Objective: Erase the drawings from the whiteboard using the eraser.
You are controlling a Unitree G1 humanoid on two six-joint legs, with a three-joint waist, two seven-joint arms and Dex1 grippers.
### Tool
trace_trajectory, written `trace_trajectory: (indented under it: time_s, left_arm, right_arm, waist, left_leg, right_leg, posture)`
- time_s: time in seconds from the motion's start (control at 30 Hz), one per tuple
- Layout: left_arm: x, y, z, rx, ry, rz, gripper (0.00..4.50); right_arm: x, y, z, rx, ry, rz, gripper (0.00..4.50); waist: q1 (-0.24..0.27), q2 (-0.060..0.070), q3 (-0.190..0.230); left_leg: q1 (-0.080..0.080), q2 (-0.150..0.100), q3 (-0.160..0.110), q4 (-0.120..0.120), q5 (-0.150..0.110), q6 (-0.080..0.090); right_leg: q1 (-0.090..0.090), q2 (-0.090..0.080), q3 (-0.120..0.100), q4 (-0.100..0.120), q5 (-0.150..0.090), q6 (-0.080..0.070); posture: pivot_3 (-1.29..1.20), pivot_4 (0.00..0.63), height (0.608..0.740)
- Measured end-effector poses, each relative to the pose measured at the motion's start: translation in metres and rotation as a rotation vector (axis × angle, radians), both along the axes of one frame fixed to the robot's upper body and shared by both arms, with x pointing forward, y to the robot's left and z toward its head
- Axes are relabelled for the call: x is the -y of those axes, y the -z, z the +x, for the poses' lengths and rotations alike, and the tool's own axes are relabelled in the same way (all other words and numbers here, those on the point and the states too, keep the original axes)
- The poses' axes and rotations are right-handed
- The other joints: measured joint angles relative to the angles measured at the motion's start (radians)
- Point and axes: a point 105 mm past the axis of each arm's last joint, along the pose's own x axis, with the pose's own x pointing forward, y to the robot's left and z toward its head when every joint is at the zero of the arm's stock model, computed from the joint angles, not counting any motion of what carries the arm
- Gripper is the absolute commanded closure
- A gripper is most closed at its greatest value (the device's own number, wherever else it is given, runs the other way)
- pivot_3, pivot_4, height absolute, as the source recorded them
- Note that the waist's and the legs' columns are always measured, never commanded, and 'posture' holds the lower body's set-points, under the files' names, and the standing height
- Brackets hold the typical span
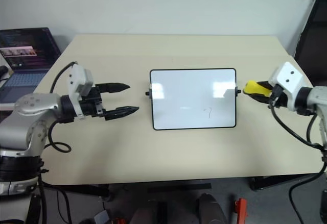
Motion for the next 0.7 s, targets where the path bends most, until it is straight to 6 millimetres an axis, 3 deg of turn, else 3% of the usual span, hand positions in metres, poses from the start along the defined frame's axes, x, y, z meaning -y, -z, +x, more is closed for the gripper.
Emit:
trace_trajectory:
  time_s: [0.1,0.17,0.3,0.47,0.7]
  left_arm:
    - [0.008,0.001,0.001,-0.001,0.027,-0.011,0.0]
    - [0.011,0.004,0.001,-0.009,0.036,-0.017,0.0]
    - [0.011,0.004,0.001,-0.011,0.036,-0.018,0.0]
    - [0.012,0.004,0.001,-0.011,0.035,-0.019,0.0]
    - [0.013,0.003,0.001,-0.006,0.032,-0.019,0.0]
  right_arm:
    - [-0.044,0.028,0.008,0.001,-0.062,0.018,3.14]
    - [-0.057,0.043,0.016,0.017,-0.046,0.012,3.14]
    - [-0.05,0.055,0.035,0.068,0.054,-0.022,3.14]
    - [-0.056,0.055,0.044,0.118,0.049,-0.071,3.14]
    - [-0.067,0.09,0.028,0.027,-0.072,-0.203,3.14]
  waist:
    - [0.001,0.0,0.0]
    - [0.006,0.0,0.0]
    - [0.016,0.0,0.0]
    - [0.013,0.0,0.0]
    - [0.005,-0.005,-0.003]
  left_leg:
    - [0.0,0.0,0.0,0.0,0.0,0.0]
    - [-0.002,0.0,0.0,0.001,0.0,0.0]
    - [-0.003,-0.002,0.0,0.001,0.0,0.0]
    - [-0.001,-0.001,-0.001,0.001,0.0,0.0]
    - [0.007,-0.001,0.0,0.001,0.0,0.0]
  right_leg:
    - [0.0,0.0,0.0,0.001,0.0,0.0]
    - [-0.001,0.0,0.0,0.0,0.0,0.0]
    - [-0.001,-0.002,-0.001,-0.001,0.0,0.0]
    - [0.0,-0.002,-0.001,0.001,0.0,0.0]
    - [0.007,0.0,0.0,0.001,0.0,0.0]
  posture:
    - [0.0,0.15,0.74]
    - [0.0,0.15,0.74]
    - [0.0,0.15,0.74]
    - [0.0,0.15,0.74]
    - [0.0,0.15,0.74]
